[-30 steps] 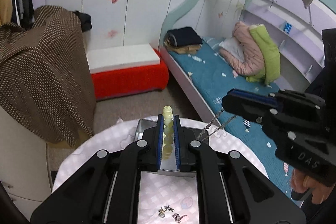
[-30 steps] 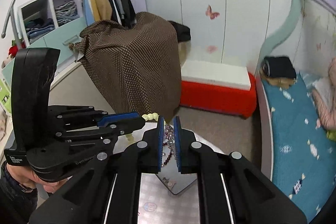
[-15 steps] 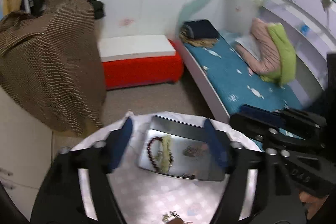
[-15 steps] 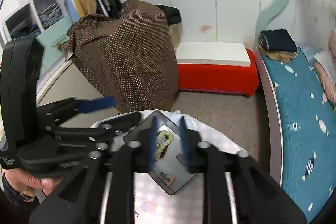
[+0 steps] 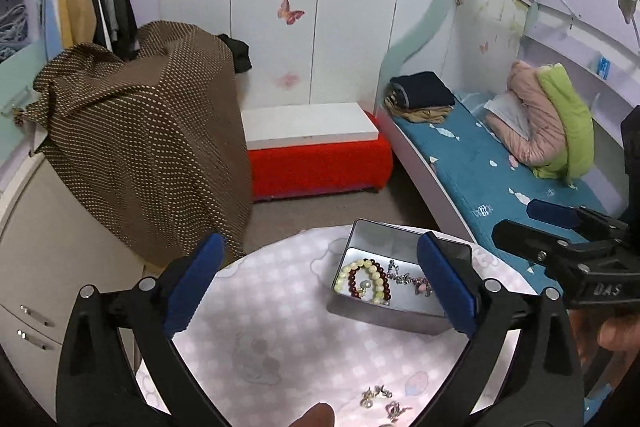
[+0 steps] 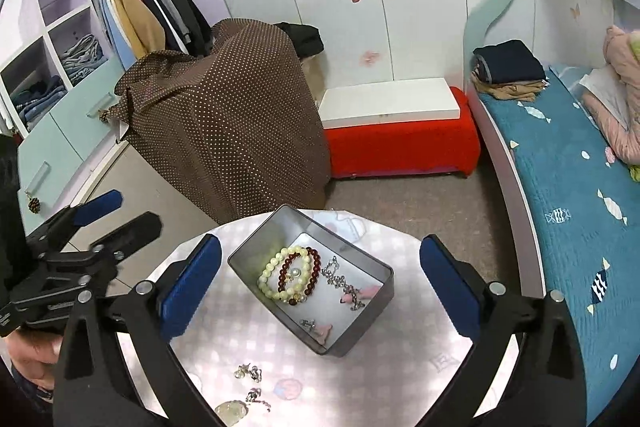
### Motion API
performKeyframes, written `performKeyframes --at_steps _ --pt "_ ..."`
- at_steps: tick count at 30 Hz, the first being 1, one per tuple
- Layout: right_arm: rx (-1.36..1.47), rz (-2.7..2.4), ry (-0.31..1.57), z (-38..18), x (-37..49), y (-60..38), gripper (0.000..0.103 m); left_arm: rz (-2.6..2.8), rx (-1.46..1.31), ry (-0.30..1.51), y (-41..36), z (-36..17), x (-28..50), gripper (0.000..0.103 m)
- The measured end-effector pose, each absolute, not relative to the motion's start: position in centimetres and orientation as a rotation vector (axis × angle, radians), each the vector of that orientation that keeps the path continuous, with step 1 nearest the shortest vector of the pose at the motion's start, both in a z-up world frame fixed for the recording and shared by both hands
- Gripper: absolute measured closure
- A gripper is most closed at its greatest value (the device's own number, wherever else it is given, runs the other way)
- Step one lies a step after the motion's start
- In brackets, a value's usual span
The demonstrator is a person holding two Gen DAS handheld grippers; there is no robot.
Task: Organize jewelry
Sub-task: 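Withdraw both open grippers from the box toward the remaining jewelry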
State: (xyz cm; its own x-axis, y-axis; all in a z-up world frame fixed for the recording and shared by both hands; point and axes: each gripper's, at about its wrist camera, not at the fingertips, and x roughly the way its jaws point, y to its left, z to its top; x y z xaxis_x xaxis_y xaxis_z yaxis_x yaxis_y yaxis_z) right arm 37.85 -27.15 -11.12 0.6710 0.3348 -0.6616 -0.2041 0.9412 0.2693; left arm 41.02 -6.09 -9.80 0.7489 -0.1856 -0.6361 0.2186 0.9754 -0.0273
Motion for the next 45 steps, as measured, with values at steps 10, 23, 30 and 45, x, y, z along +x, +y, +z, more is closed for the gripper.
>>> performKeyframes --at_steps 10,23,30,45 --pt "0.161 0.279 0.709 -9.5 34.6 -26.9 0.007 -0.19 0.041 0.611 -4.5 -7.5 36.8 0.005" --pt "0.086 0.249 0.631 -8.4 29.0 -25.9 0.007 -0.183 0.002 0.563 -2.7 -6.9 30.5 0.005" --pt "0.074 0.258 0.602 -8.0 26.2 -25.3 0.007 -0.179 -0.021 0.572 -1.6 -8.0 27.6 0.005" --pt "0.098 0.213 0.632 -11.3 21.8 -25.8 0.007 -0.197 0.013 0.642 -1.4 -13.4 24.5 0.005"
